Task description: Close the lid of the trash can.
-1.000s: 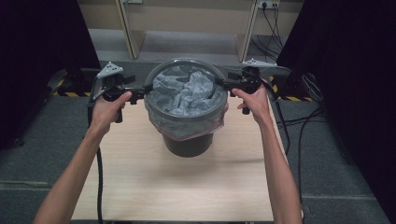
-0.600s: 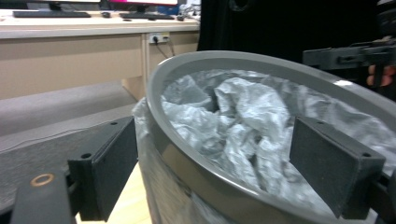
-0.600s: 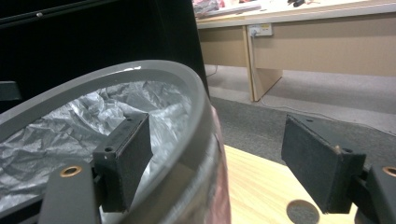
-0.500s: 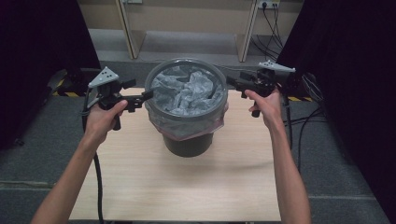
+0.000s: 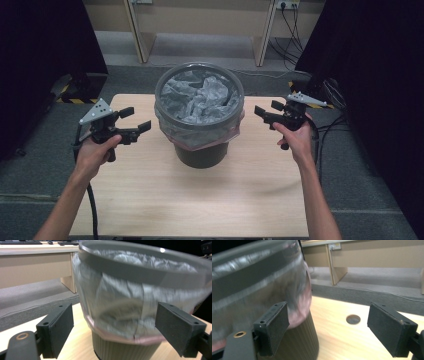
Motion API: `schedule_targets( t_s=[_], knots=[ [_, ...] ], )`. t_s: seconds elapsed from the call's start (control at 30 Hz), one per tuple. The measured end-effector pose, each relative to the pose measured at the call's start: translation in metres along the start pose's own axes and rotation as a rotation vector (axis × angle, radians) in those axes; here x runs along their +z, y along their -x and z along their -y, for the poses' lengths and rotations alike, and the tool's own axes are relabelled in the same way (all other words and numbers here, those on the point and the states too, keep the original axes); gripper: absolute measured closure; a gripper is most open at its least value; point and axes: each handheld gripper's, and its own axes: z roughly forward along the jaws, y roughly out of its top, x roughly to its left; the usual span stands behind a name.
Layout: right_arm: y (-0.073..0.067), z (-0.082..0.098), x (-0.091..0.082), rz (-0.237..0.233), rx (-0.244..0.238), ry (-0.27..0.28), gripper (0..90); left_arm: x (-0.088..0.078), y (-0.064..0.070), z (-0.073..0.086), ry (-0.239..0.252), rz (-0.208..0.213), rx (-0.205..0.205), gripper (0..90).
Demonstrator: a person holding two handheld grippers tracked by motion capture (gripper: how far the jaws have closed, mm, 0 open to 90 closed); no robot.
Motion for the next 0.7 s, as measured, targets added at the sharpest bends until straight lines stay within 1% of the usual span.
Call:
schedule_targets(
  t_s=[0.13, 0.17, 0.2, 0.23, 0.27, 0.3, 0.37, 0.4, 0.47, 0.5, 0.53, 0.57, 0.63, 0.67, 0.7],
  knots=[
    [-0.003, 0.023, -0.001, 0.051, -0.049, -0.038, 16.8, -0.001, 0.003, 0.026, -0.020, -0.005, 0.020, 14.6],
    [-0.004, 0.029, -0.002, 0.065, -0.064, -0.043, 16.7, -0.001, 0.004, 0.033, -0.028, 0.002, 0.019, 14.6],
    [-0.005, 0.034, -0.002, 0.077, -0.084, -0.056, 16.0, 0.000, 0.004, 0.040, -0.035, 0.010, 0.014, 14.6],
    [-0.007, 0.040, -0.001, 0.089, -0.117, -0.076, 15.0, 0.000, 0.005, 0.046, -0.043, 0.016, 0.012, 14.6],
    [-0.008, 0.047, 0.000, 0.097, -0.137, -0.093, 14.7, 0.001, 0.006, 0.053, -0.052, 0.019, 0.016, 14.7],
    [-0.010, 0.053, 0.001, 0.097, -0.147, -0.109, 14.7, 0.003, 0.007, 0.059, -0.063, 0.019, 0.030, 14.7],
    [-0.011, 0.065, 0.004, 0.105, -0.166, -0.132, 14.7, 0.005, 0.009, 0.070, -0.083, 0.004, 0.059, 14.6],
    [-0.012, 0.071, 0.005, 0.112, -0.170, -0.140, 14.7, 0.006, 0.010, 0.077, -0.088, 0.000, 0.061, 14.7],
    [-0.013, 0.081, 0.007, 0.116, -0.173, -0.151, 14.7, 0.009, 0.010, 0.090, -0.107, 0.006, 0.049, 14.6],
    [-0.014, 0.086, 0.008, 0.116, -0.169, -0.154, 14.7, 0.011, 0.010, 0.097, -0.119, 0.006, 0.042, 14.7],
    [-0.015, 0.090, 0.009, 0.121, -0.177, -0.161, 14.7, 0.012, 0.009, 0.103, -0.138, 0.001, 0.039, 14.7],
    [-0.016, 0.095, 0.010, 0.129, -0.184, -0.169, 14.7, 0.013, 0.009, 0.110, -0.146, -0.011, 0.035, 14.7],
    [-0.018, 0.103, 0.012, 0.151, -0.196, -0.178, 14.8, 0.016, 0.010, 0.122, -0.162, -0.013, 0.020, 14.6],
    [-0.019, 0.107, 0.013, 0.156, -0.207, -0.199, 14.8, 0.017, 0.011, 0.127, -0.189, -0.003, 0.024, 14.7],
    [-0.020, 0.111, 0.015, 0.155, -0.223, -0.224, 15.2, 0.019, 0.012, 0.131, -0.222, -0.010, 0.038, 14.7]
  ],
)
